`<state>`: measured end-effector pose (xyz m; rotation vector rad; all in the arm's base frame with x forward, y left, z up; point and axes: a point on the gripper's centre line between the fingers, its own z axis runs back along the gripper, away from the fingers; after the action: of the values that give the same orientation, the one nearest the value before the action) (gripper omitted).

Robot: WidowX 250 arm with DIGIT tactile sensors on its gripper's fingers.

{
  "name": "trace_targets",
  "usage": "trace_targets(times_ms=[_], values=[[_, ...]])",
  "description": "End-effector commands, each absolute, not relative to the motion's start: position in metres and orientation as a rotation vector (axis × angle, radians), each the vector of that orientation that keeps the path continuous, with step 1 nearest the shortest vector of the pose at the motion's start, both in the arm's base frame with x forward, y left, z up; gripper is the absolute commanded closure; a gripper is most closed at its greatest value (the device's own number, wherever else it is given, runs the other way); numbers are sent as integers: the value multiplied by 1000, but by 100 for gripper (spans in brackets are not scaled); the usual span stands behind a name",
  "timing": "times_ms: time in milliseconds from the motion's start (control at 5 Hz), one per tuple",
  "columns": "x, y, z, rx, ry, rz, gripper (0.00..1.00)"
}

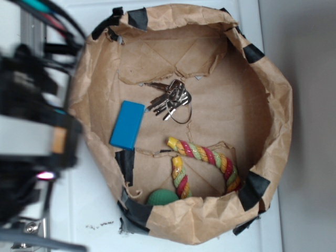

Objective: Grab the silver keys.

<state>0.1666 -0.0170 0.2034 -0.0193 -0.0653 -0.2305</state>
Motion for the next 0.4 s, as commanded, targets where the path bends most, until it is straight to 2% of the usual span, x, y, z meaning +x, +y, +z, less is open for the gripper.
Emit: trace_targets(times_ms=[0, 200], values=[[212, -17, 181, 60, -184, -450, 0], [232, -14, 176, 16, -254, -523, 0]])
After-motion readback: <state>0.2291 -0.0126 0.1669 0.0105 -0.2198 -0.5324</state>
